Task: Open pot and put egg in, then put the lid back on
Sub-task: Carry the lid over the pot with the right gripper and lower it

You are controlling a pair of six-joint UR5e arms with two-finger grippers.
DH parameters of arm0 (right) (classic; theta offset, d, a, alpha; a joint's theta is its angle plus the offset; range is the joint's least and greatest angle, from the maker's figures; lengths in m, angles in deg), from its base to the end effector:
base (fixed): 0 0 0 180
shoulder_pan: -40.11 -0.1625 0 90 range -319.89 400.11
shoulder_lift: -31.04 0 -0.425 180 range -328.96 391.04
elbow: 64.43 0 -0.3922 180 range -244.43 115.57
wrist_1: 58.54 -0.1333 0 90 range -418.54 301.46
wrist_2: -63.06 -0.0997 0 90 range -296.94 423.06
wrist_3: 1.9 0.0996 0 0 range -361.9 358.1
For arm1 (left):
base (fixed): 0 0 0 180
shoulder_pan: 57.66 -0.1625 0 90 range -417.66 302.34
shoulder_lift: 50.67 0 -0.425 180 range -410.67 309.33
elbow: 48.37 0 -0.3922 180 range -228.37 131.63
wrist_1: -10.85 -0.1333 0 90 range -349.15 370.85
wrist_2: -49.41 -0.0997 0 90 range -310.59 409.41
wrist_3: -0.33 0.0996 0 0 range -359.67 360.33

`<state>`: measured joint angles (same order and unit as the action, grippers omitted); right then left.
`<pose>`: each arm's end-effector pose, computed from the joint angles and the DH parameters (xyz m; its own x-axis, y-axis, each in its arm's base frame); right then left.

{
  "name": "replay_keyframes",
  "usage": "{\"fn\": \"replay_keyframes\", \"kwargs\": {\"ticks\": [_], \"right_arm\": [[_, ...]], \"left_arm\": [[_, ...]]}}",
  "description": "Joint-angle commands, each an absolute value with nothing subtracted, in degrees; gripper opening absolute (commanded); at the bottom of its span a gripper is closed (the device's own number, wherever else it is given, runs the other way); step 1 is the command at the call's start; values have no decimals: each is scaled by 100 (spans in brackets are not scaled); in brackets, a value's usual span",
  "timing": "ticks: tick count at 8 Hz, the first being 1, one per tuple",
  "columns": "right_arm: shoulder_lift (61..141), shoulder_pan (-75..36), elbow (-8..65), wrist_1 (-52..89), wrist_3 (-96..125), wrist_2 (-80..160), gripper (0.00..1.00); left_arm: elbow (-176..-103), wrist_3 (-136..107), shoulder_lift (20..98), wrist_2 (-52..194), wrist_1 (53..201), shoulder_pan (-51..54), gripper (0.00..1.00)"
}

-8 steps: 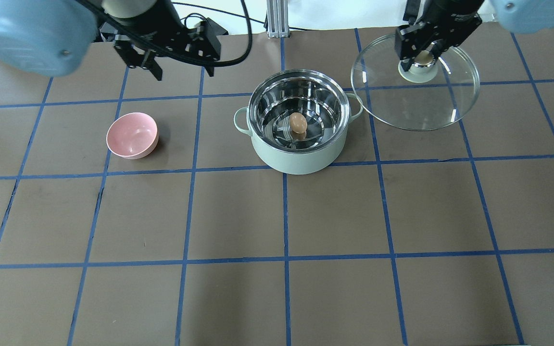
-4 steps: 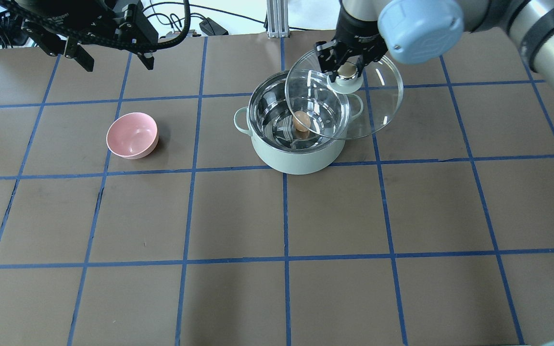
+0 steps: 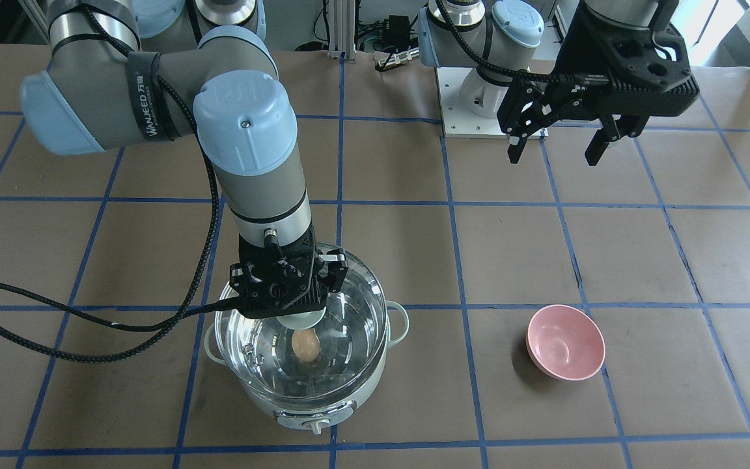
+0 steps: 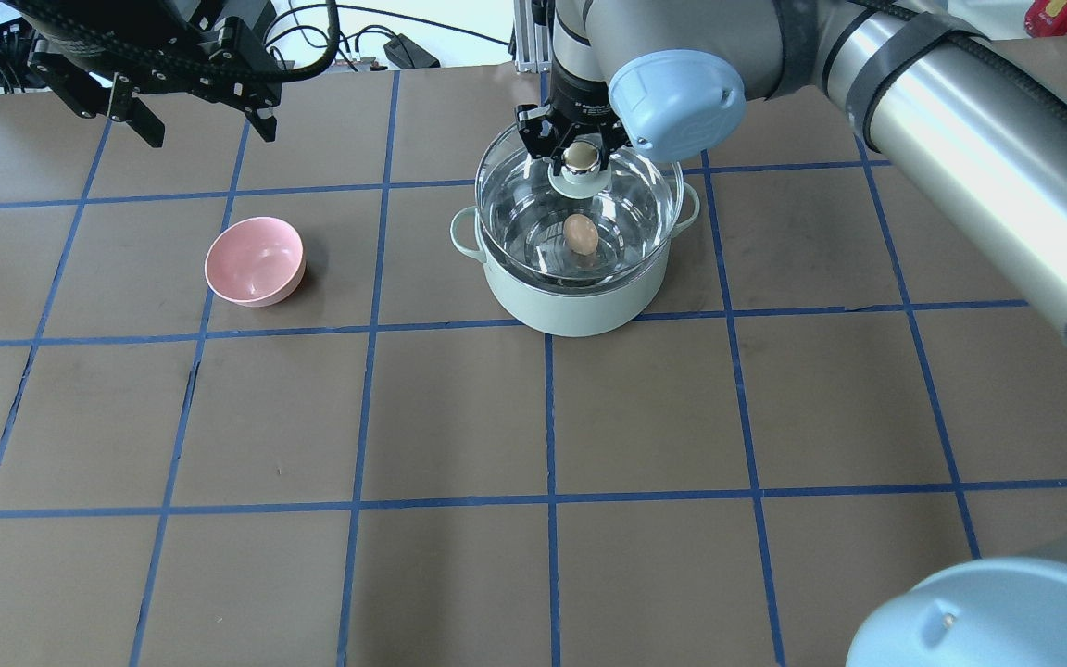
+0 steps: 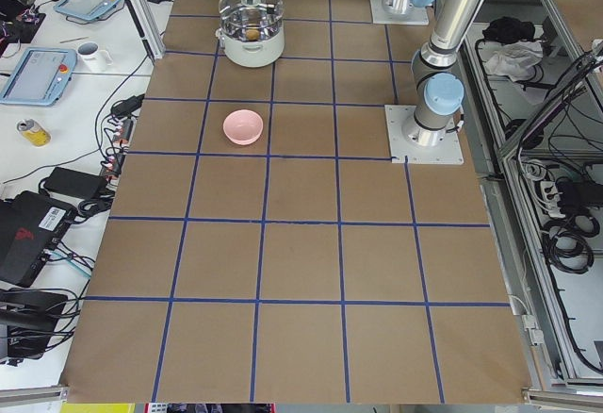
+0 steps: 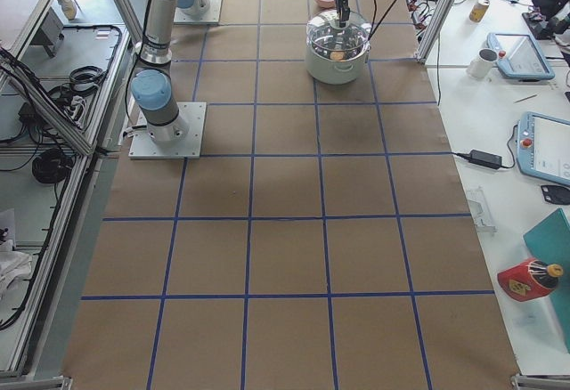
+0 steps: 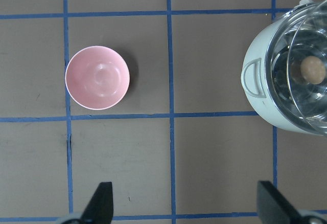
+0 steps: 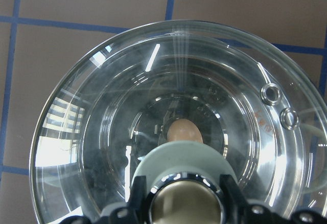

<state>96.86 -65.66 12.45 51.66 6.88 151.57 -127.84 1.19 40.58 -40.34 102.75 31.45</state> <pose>0.3137 -0.6110 0.3925 -0.9906 -0.1274 -0.0496 -0.1185 0.9811 -0.1531 -0.1258 -0.5100 0.5647 -1.0000 -0.0001 0.0024 -0.0004 0.9917 -0.1285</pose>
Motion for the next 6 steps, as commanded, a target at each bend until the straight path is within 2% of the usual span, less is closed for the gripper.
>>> {"fn": "replay_keyframes", "kwargs": {"ticks": [1,6], "right_arm": [[9546,-6589,1238,5247,750,15009,0],[9397,-6589,1282,5247,636,14972,0]], "left_arm": [[-12834,130,4196,-4024,10270,3067,100],[-12879,86,4205,-4094,10252,3111,100]]}}
